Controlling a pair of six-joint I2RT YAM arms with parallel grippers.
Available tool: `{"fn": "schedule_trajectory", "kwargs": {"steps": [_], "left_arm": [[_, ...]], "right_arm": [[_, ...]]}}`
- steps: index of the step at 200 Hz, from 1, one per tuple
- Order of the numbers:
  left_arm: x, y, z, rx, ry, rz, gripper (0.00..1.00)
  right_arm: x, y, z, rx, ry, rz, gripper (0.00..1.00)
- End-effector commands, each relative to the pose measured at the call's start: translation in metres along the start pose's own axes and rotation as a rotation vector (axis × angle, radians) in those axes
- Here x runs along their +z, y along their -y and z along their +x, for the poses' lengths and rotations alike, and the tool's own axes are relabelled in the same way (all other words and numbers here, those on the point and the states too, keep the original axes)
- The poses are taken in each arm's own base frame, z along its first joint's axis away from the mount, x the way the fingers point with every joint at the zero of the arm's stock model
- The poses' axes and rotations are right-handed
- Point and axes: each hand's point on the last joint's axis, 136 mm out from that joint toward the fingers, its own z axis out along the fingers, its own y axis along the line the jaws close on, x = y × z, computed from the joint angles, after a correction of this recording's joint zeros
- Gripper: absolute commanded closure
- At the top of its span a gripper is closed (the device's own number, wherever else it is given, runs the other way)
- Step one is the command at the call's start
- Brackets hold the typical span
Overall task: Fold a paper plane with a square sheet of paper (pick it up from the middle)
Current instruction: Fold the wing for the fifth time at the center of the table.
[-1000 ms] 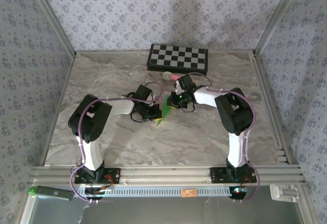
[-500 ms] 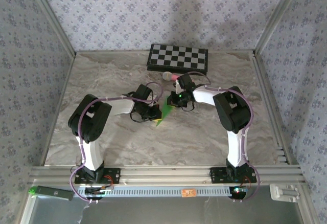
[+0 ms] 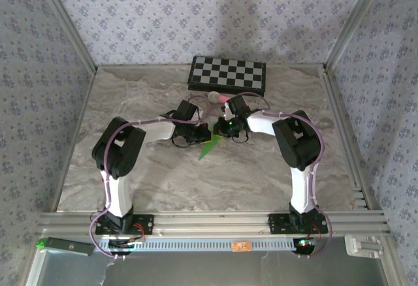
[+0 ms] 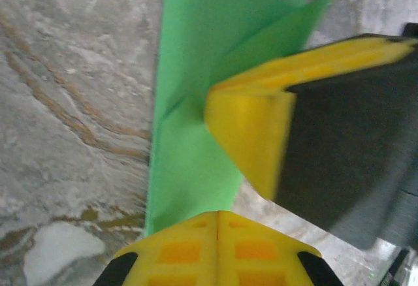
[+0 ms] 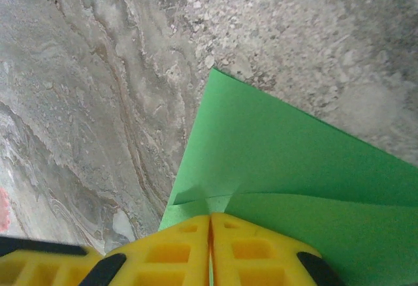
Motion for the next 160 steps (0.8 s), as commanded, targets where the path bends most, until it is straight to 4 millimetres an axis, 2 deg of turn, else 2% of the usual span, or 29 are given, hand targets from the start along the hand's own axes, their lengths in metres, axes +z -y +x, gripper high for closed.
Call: {"fn": "schedule_trajectory", "kwargs": {"steps": [1, 27, 58, 76, 118, 160], "left_arm": [[0.008, -0.007, -0.005, -0.032, 0.008, -0.027, 1.00], [0.010, -0.023, 0.002, -0.058, -0.007, -0.089, 1.00], [0.013, -0.038, 0.011, -0.087, -0.028, -0.142, 1.00], [0.014, -0.042, 0.014, -0.094, -0.036, -0.153, 1.00], [0.014, -0.045, 0.016, -0.094, -0.040, -0.168, 1.00], [0.015, -0.048, 0.018, -0.094, -0.048, -0.174, 1.00]], "right_arm": [[0.003, 0.016, 0.021, 0.042, -0.055, 0.053, 0.90], [-0.005, 0.009, 0.014, 0.037, -0.030, 0.028, 0.90], [-0.030, -0.011, -0.002, -0.005, 0.044, -0.014, 0.90], [-0.038, -0.016, 0.000, -0.037, 0.051, -0.023, 0.90], [-0.026, -0.001, 0.021, -0.017, 0.000, -0.001, 0.91], [-0.014, 0.004, 0.019, -0.006, -0.017, 0.007, 0.91]]}}
